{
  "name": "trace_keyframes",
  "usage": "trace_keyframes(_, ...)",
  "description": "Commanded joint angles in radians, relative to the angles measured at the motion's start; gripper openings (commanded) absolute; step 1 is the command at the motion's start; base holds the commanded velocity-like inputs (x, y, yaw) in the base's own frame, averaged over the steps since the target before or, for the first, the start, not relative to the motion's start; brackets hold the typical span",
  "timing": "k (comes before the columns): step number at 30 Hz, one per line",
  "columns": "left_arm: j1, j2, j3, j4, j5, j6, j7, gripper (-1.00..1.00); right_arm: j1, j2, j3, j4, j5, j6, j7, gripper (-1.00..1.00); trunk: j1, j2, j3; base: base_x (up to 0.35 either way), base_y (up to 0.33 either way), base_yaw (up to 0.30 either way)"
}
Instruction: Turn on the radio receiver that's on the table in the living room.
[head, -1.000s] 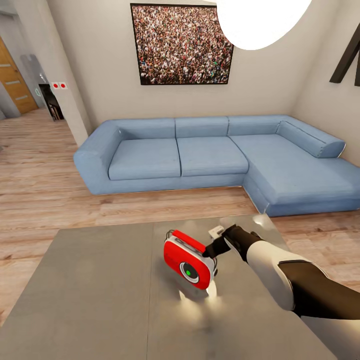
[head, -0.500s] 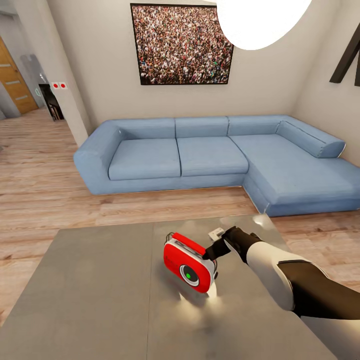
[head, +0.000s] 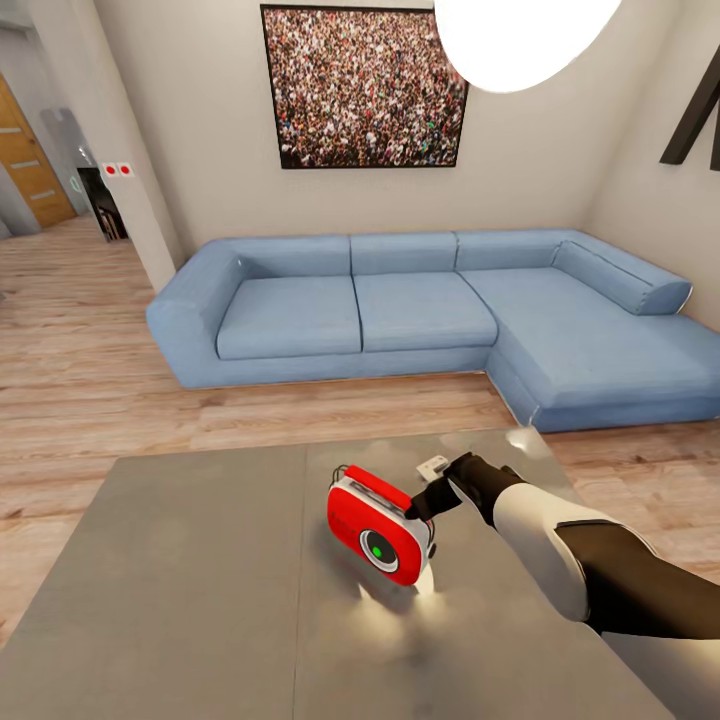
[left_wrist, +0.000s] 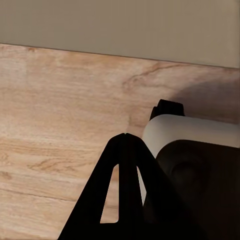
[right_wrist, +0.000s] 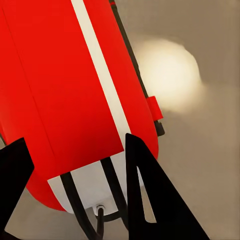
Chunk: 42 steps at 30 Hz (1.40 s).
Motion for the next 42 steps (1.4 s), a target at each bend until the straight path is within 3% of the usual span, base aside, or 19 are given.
trace_keyframes(1,0.000,-0.001,0.000,0.000,0.000,0.000,0.000,-1.00,0.000,0.000,-0.011,0.000,-0.005,0.001,0.000,-1.00,0.004,-0.007,-0.003,0.000,0.000,0.000)
trace_keyframes(5,0.000,-0.004,0.000,0.000,0.000,0.000,0.000,-1.00,0.000,0.001,-0.011,0.000,-0.005,0.001,-0.001,-1.00,0.019,-0.035,-0.016,0.000,0.000,0.000)
trace_keyframes(11,0.000,-0.005,0.000,0.000,0.000,0.000,0.000,-1.00,0.000,0.001,-0.011,0.001,-0.005,0.001,-0.042,-1.00,0.019,-0.035,-0.016,0.000,0.000,0.000)
trace_keyframes(19,0.000,-0.005,0.000,0.000,0.000,0.000,0.000,-1.00,0.000,0.002,-0.011,0.001,-0.005,0.001,-0.047,-1.00,0.019,-0.035,-0.016,0.000,0.000,0.000)
trace_keyframes(42,0.000,-0.005,0.000,0.000,0.000,0.000,0.000,-1.00,0.000,0.002,-0.011,0.004,-0.005,0.001,-0.047,-1.00,0.107,-0.196,-0.088,0.000,0.000,0.000)
